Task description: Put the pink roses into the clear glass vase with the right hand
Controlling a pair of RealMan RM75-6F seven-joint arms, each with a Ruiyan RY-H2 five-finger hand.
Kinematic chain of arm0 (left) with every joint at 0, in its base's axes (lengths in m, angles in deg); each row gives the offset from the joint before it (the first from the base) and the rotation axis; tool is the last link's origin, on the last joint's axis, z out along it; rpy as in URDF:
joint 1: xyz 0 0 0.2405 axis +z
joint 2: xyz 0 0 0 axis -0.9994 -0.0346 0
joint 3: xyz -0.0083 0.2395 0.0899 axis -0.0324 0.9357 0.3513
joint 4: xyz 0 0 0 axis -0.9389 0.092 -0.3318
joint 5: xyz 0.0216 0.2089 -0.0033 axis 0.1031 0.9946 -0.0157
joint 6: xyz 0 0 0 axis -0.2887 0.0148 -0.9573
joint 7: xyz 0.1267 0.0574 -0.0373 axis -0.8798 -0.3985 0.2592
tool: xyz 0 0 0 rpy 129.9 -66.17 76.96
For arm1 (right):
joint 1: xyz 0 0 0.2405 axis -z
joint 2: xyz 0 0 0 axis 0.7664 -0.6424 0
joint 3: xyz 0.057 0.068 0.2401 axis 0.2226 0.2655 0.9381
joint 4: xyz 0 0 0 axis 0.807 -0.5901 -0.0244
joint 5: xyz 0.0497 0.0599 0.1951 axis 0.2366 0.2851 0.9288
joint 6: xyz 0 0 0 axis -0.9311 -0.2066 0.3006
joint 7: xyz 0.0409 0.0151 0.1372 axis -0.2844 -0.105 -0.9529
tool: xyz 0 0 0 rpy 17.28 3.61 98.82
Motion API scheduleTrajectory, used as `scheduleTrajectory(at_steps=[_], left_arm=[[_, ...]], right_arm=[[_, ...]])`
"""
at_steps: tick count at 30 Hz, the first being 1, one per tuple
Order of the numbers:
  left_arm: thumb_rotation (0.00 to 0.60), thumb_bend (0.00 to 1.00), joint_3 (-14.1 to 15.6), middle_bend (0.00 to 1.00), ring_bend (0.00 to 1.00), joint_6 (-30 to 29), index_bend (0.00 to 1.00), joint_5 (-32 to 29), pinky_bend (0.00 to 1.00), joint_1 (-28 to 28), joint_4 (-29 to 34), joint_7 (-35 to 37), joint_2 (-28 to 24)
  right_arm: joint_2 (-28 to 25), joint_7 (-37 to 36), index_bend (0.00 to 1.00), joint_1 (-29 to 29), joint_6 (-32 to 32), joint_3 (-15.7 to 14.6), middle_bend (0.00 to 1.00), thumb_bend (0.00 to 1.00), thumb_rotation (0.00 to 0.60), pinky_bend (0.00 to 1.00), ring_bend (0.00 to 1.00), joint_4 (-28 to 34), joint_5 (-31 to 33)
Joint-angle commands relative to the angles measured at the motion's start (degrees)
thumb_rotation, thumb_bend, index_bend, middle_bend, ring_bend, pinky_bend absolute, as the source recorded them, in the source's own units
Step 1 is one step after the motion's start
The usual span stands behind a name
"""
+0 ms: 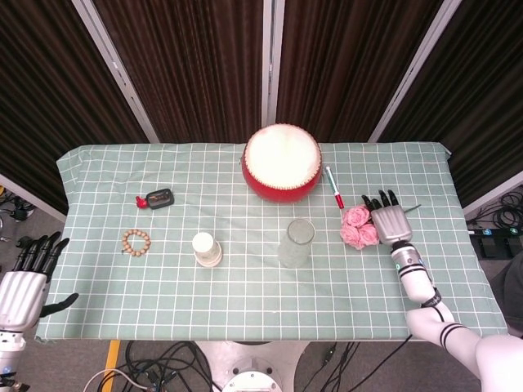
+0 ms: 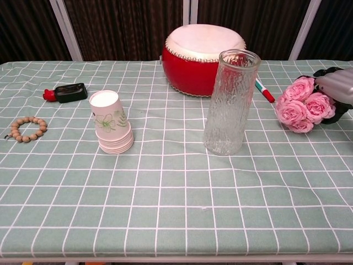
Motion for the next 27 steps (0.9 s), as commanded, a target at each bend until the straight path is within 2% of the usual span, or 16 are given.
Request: scheduleTrajectory(at_steps=[1,5,10,13,17,22,26,27], left_arm=[[0.6,0.0,0.0,0.0,0.0,0.0,0.07,0.0,0.1,0.0,-0.1,0.0,0.0],[0.6,0.0,0.0,0.0,0.0,-0.1,0.07,0.0,0.1,0.1,-0.2,0.2,0.0],[0.6,0.0,0.0,0.0,0.0,0.2,0.07,-0.2,0.1,0.0,-0.3,0.0,0.1],[0.6,0.0,0.0,0.0,0.0,-0.1,0.07,0.0,0.1,0.1,-0.1,0.0,0.0],[0.6,0.0,-0.1,0.0,0.0,-0.1,0.07,0.1,0.1,0.0,0.3,-0.4,-0.1],[0.6,0.0,0.0,0.0,0.0,0.4,0.07,0.0,0.1,-0.1,0.7,-1.0,0.0],[0.6,0.0,0.2,0.0,0.0,0.9,0.07,-0.1,0.1,-0.2,0.7,-1.2,0.3],[0.6,0.0,0.3,0.0,0.0,1.1,0.07,0.0,0.1,-0.3,0.7,-1.4,0.4]], right_arm=[[1.4,-2.0,0.34,-0.1,1.8,-0.5,0.32,0.21,0.6,0.0,0.03,-2.1,-1.6],[2.3,-3.4,0.54,0.0,2.6,-1.1,0.45,0.24,0.6,0.01,0.14,-3.8,-2.7],[2.8,-5.7,0.7,0.5,5.2,-1.3,0.55,0.29,0.6,0.1,0.24,-5.2,-4.0],[2.4,-7.4,0.75,0.9,7.0,-1.5,0.59,0.3,0.6,0.16,0.28,-5.3,-4.9],[1.1,-9.2,0.77,1.4,9.0,-1.2,0.6,0.3,0.6,0.17,0.29,-4.0,-5.4],[-4.0,-11.8,0.76,2.5,13.5,1.1,0.6,0.3,0.6,0.17,0.29,4.1,-5.1],[-12.2,-12.3,0.76,3.9,17.0,4.0,0.6,0.3,0.6,0.17,0.29,17.8,-3.9],[-15.2,-11.8,0.76,4.4,18.1,5.0,0.6,0.3,0.6,0.17,0.29,22.9,-3.6]])
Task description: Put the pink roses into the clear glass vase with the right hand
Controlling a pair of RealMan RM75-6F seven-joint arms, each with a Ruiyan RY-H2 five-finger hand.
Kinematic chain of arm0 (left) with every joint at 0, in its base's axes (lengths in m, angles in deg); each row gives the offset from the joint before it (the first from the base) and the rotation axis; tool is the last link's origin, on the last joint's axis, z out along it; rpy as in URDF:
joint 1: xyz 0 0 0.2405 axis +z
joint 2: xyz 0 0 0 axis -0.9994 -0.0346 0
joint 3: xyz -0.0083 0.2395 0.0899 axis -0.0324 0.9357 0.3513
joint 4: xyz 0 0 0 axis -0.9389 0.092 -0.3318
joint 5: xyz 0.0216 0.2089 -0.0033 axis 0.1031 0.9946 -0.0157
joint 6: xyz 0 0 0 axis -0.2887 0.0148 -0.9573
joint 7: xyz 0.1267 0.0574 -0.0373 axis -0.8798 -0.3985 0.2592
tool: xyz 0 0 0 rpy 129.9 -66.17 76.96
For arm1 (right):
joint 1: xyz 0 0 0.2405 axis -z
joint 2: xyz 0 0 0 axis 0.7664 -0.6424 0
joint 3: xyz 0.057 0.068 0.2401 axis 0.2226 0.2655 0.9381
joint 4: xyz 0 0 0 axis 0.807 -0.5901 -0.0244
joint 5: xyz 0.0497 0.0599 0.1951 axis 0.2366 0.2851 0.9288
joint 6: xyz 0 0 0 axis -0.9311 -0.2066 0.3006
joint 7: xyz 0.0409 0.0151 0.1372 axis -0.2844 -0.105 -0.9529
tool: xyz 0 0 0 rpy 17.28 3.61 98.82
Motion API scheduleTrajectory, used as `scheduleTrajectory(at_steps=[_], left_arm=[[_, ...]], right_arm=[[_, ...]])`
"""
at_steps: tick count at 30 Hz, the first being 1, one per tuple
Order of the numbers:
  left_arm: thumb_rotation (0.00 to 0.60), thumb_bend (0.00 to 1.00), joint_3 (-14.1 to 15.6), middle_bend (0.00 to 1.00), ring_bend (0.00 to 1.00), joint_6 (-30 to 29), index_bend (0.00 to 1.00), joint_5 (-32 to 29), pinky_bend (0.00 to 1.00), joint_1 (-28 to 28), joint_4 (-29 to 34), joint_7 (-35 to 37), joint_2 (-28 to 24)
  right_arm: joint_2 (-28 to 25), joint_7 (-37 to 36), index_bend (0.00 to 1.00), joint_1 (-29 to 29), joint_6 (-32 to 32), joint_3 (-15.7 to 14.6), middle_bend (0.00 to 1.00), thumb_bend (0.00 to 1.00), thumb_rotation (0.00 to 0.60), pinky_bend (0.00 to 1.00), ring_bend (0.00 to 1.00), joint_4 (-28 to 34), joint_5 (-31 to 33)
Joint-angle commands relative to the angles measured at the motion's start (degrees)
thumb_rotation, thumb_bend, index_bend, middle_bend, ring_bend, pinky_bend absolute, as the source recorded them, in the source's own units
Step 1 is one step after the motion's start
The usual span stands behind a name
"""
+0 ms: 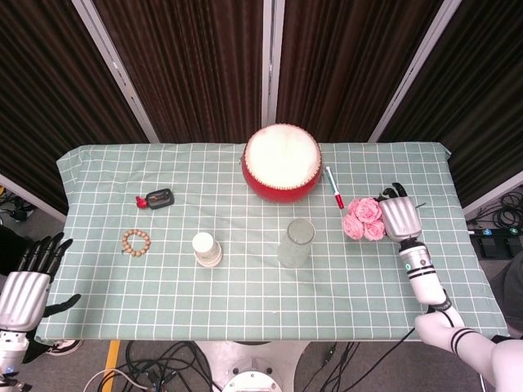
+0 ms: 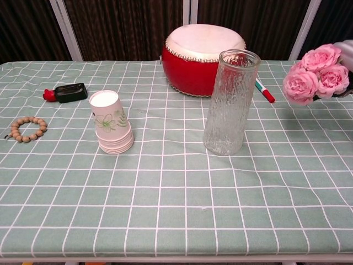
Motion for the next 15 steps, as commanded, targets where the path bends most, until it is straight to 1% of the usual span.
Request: scheduleTrajectory(at_steps=[1,2,5,6,10,12,15], left_arm=[[0.6,0.0,0.1,0.0,0.0,0.3,0.07,0.0,0.1,-0.1,0.0,-0.3,0.2],[0.6,0.0,0.1,0.0,0.0,0.4,0.07,0.0,0.1,-0.2,0.1,-0.4,0.2],[0.6,0.0,0.1,0.0,0.0,0.7,0.07,0.0,0.1,-0.3,0.5,-0.9,0.3],[0.6,0.0,0.1,0.0,0.0,0.7,0.07,0.0,0.1,-0.4,0.6,-1.0,0.2],[0.6,0.0,0.1,0.0,0.0,0.9,0.07,0.1,0.1,-0.5,1.3,-1.6,0.1],[0.6,0.0,0.1,0.0,0.0,0.9,0.07,0.1,0.1,-0.5,1.4,-1.9,0.1],[0.6,0.0,0.1,0.0,0.0,0.9,0.07,0.0,0.1,-0.5,1.6,-2.0,0.0]], right_arm=[[-12.0,0.0,0.76,2.3,5.4,4.4,0.6,0.3,0.6,0.17,0.29,19.0,1.5],[-14.3,0.5,0.76,2.7,6.0,5.2,0.6,0.3,0.6,0.17,0.29,22.9,1.9],[-22.7,1.3,0.76,4.2,7.3,8.6,0.6,0.3,0.6,0.17,0.29,37.9,4.6],[-24.9,1.6,0.76,4.5,7.7,9.5,0.6,0.31,0.6,0.17,0.29,41.5,5.1],[-31.9,3.6,0.76,5.5,10.2,13.1,0.61,0.31,0.6,0.17,0.29,53.4,6.1],[-34.5,1.9,0.76,5.9,10.7,14.8,0.61,0.31,0.6,0.18,0.29,59.4,7.2],[-36.9,-1.6,0.76,6.5,11.2,16.7,0.61,0.31,0.6,0.18,0.29,65.9,8.4]])
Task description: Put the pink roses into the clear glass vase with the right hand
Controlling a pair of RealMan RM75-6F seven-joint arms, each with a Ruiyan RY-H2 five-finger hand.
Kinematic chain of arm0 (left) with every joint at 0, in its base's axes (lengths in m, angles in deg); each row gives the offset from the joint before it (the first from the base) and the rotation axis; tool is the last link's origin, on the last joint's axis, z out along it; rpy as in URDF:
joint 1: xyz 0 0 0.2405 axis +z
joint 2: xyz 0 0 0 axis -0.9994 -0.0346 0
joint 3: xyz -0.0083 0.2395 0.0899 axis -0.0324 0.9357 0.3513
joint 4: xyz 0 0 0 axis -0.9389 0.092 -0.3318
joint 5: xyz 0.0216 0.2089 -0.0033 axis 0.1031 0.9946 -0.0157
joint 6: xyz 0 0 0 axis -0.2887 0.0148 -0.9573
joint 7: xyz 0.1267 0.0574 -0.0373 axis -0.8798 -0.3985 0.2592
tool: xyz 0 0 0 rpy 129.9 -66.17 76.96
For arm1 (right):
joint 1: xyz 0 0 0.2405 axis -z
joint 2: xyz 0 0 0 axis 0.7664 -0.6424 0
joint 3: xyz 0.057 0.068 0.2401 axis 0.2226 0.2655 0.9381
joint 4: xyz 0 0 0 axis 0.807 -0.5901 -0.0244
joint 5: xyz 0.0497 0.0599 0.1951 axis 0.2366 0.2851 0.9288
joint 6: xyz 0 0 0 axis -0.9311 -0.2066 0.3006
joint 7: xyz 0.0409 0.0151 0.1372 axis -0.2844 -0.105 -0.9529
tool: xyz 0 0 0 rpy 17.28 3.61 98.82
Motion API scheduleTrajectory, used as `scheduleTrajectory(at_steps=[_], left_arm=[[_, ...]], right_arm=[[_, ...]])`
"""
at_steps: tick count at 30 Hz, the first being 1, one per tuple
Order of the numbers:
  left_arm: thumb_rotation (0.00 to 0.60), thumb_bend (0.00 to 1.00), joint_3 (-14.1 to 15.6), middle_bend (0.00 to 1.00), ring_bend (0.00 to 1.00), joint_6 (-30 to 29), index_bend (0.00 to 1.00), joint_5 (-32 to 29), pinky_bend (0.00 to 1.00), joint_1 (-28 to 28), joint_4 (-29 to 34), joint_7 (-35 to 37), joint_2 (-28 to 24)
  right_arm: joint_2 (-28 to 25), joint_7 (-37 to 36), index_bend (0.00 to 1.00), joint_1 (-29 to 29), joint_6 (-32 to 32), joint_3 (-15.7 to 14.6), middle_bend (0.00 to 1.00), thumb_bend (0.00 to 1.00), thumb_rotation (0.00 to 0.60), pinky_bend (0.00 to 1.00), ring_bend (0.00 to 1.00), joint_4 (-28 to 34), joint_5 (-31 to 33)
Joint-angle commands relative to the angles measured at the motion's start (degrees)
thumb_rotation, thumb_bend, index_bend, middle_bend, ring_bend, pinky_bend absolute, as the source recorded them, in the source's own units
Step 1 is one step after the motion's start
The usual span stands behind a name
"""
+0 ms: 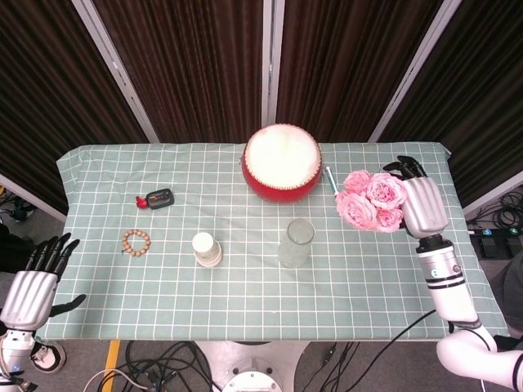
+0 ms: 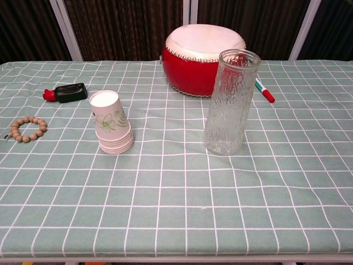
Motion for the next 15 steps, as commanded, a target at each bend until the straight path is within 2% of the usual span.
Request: scheduleTrajectory(at_steps=[1,4,9,15], left_arm=[[0.6,0.0,0.0,0.0,0.0,-0.1,0.07,0.0,0.1,0.0,0.1,-0.1,-0.1],[0.6,0.0,0.0,0.0,0.0,-0.4,0.07,0.1,0.1,0.1,0.3,0.0,-0.3],[0.6,0.0,0.0,0.0,0.0,-0.3,0.07,-0.3,0.1,0.2,0.0,0.3,-0.2],[0.6,0.0,0.1,0.0,0.0,0.2,0.07,-0.8,0.1,0.3,-0.9,0.9,0.1]], right_arm=[[-8.5,-4.2,0.76,2.1,3.2,5.8,0.61,0.31,0.6,0.18,0.29,13.6,3.1],[-8.1,-8.8,0.76,2.6,4.6,6.7,0.61,0.31,0.6,0.18,0.29,17.1,2.8],[-5.2,-19.8,0.76,3.7,5.0,6.2,0.61,0.31,0.6,0.18,0.29,21.4,3.2],[-2.3,-28.5,0.77,4.2,4.3,5.9,0.61,0.3,0.6,0.18,0.29,22.4,6.0]])
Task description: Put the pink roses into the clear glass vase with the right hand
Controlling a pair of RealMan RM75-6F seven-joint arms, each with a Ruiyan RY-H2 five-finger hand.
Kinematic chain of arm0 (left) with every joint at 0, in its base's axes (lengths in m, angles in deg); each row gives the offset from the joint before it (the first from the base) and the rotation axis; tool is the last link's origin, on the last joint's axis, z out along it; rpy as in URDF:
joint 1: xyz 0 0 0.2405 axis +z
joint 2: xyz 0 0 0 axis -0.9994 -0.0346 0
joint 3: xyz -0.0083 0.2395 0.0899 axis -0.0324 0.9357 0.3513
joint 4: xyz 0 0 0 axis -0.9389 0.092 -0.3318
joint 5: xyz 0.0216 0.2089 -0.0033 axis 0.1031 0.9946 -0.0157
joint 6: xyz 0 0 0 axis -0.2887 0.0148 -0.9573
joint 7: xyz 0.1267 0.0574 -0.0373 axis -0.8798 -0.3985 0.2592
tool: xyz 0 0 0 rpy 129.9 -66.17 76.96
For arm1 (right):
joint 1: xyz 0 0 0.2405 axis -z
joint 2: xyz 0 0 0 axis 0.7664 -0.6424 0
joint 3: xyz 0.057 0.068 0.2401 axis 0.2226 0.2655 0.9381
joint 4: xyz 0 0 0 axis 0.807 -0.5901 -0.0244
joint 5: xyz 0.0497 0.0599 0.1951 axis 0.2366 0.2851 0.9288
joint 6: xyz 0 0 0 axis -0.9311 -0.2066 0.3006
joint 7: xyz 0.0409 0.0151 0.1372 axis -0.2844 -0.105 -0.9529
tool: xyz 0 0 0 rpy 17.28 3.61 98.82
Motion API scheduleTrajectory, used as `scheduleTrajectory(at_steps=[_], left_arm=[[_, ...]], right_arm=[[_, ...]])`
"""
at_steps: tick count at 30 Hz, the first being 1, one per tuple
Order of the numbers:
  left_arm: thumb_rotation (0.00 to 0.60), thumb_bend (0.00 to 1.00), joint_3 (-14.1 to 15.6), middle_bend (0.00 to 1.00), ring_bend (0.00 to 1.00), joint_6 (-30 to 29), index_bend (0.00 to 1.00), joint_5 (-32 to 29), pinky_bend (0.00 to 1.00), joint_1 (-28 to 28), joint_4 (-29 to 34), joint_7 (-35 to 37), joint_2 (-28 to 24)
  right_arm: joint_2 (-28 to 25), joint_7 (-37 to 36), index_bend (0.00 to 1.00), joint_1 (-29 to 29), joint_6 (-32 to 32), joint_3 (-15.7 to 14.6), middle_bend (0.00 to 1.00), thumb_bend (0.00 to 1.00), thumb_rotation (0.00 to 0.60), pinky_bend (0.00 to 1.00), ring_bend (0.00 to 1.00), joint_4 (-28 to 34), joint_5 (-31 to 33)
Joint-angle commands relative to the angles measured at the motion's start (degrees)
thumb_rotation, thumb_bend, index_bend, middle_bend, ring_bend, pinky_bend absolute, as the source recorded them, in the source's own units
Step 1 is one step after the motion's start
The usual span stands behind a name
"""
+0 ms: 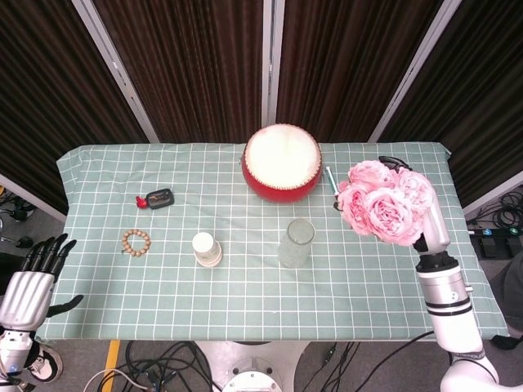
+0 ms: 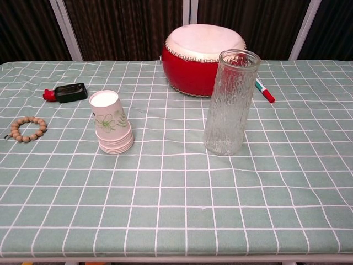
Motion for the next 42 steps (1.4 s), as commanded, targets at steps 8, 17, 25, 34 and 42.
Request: scheduleTrajectory(at_steps=[8,17,25,34,42], left_arm=[[0.6,0.0,0.0,0.0,0.0,0.1,0.07,-0.2,0.1,0.1,-0.8,0.6,0.5],[0.6,0.0,-0.1,0.0,0.0,-0.4,0.07,-0.5,0.1,0.4,-1.4,1.5,0.4],[0.6,0.0,-0.3,0.0,0.0,0.0,0.07,-1.4,0.1,0.4,-2.8,3.3,0.8],[0.6,0.0,-0.4,0.0,0.0,-0.1,0.07,-2.0,0.1,0.7,-4.3,5.1,1.1],[0.6,0.0,-0.5,0.0,0.0,-0.3,0.07,-2.3,0.1,1.0,-5.3,6.4,1.0]], right_arm=[[2.2,-9.1,0.77,-0.6,-5.6,0.4,0.61,0.3,0.6,0.18,0.29,3.3,9.2],[4.5,-8.3,0.77,-2.0,-7.4,-0.5,0.61,0.3,0.6,0.18,0.29,2.6,9.4],[9.4,-2.9,0.77,-5.5,-8.1,-0.7,0.61,0.3,0.6,0.18,0.29,-1.5,16.7],[14.3,0.7,0.76,-9.6,-11.7,-0.7,0.61,0.3,0.6,0.18,0.28,-7.4,23.7],[18.5,0.8,0.73,-11.7,-14.6,-1.1,0.58,0.26,0.6,0.18,0.25,-11.0,23.0]])
